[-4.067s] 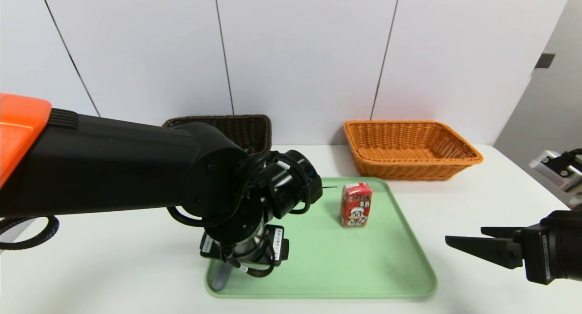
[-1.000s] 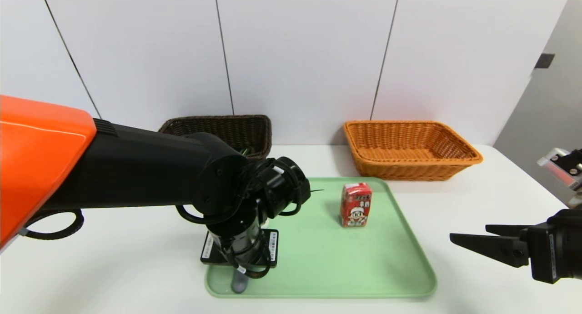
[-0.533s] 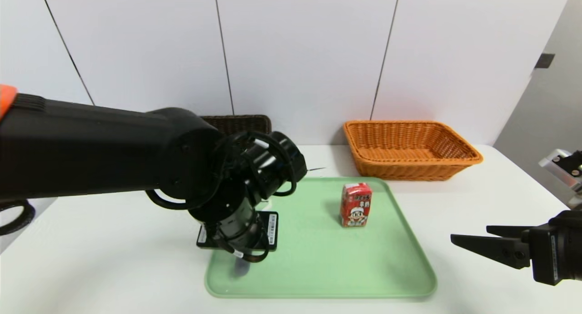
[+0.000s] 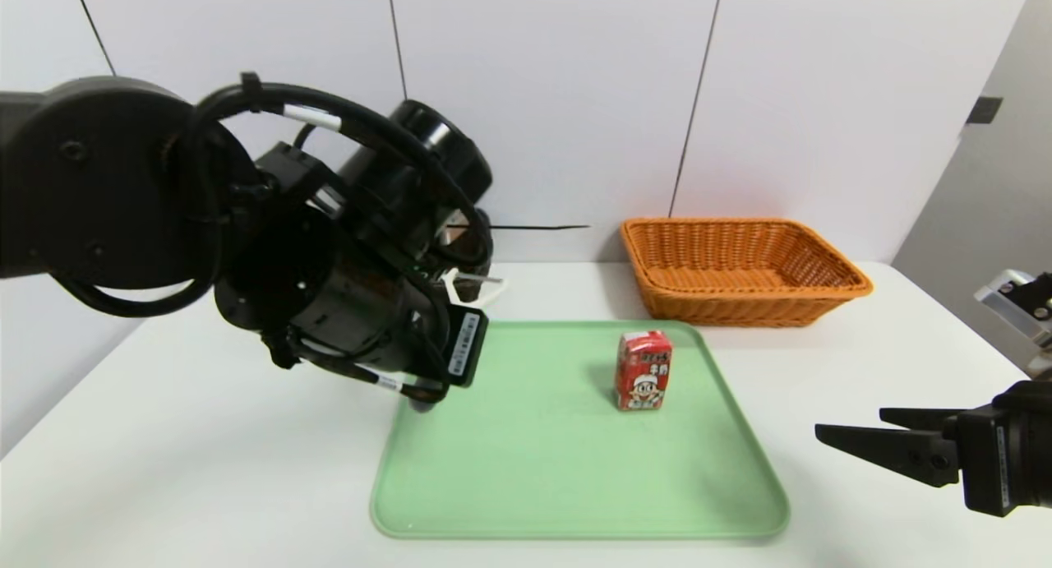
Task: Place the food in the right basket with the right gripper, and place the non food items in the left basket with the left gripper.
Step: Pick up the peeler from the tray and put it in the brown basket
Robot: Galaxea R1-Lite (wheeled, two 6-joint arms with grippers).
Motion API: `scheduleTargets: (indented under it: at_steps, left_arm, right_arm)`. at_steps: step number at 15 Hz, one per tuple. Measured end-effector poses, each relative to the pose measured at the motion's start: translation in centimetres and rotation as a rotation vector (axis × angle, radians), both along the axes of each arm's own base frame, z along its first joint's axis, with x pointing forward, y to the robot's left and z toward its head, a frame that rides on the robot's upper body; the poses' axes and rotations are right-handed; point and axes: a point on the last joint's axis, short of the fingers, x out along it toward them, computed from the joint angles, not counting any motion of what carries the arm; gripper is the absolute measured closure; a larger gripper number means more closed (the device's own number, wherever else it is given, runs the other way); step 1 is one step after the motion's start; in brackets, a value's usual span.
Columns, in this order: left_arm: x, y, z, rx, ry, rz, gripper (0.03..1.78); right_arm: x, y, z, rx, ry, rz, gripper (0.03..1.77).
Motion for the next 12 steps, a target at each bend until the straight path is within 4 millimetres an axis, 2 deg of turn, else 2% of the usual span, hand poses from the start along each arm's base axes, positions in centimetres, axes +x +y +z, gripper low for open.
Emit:
scheduleTargets:
  at_steps: [6,12]
  left_arm:
    - [4.9,3.9,2.2,0.1,-0.28,-0.138,1.53]
    - [9.2,6.2,2.0,0.294,-0.476,-0.253,1.53]
  right_arm:
    - [-0.2,0.0,-0.1,0.003,0.0,0.001,0.1]
    - [-0.3,0.0,-0.3,0.001,0.009,0.003,0.1]
